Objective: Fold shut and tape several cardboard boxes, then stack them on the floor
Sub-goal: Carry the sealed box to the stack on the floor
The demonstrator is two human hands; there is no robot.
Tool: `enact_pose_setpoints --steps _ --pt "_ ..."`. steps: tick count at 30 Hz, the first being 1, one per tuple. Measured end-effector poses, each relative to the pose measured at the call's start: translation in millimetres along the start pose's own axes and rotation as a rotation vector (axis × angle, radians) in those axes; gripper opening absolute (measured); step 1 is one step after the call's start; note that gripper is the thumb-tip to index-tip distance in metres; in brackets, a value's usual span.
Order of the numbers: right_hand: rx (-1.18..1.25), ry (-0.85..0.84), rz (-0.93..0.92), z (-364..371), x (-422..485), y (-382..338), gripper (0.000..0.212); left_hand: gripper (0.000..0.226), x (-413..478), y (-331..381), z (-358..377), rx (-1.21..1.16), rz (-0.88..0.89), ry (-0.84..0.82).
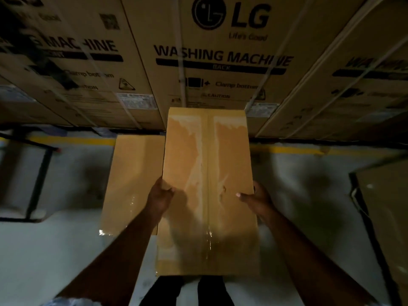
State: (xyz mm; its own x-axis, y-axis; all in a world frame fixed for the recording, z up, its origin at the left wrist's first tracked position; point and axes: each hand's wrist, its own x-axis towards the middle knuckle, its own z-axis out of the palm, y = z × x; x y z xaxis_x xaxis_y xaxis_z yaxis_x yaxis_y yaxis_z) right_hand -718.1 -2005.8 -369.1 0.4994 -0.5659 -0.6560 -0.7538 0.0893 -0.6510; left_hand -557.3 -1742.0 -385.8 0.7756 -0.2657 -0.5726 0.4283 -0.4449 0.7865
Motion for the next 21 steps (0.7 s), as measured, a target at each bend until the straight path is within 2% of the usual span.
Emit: enact_pose_setpoints --steps 4,7,11,19,21 --pt "-0.11 -0.017 -0.044 29 57 20 0.057 0.066 48 -59 0 -0.11 -0.023 0.035" --pt "-0.163 -0.028 -0.046 61 94 36 0.059 0.059 83 -92 -6 -0.118 -0.058 0.045" --pt "-0.189 -0.053 -0.031 96 139 61 0.057 0.03 125 -123 -11 -0.086 -0.085 0.027" --pt "-0.245 -0.049 0.012 144 212 99 0.061 0.014 194 -152 -7 0.052 -0.127 0.011" --pt "-0.249 -0.052 0.027 154 224 108 0.063 0.017 207 -161 -6 0.093 -0.147 0.019"
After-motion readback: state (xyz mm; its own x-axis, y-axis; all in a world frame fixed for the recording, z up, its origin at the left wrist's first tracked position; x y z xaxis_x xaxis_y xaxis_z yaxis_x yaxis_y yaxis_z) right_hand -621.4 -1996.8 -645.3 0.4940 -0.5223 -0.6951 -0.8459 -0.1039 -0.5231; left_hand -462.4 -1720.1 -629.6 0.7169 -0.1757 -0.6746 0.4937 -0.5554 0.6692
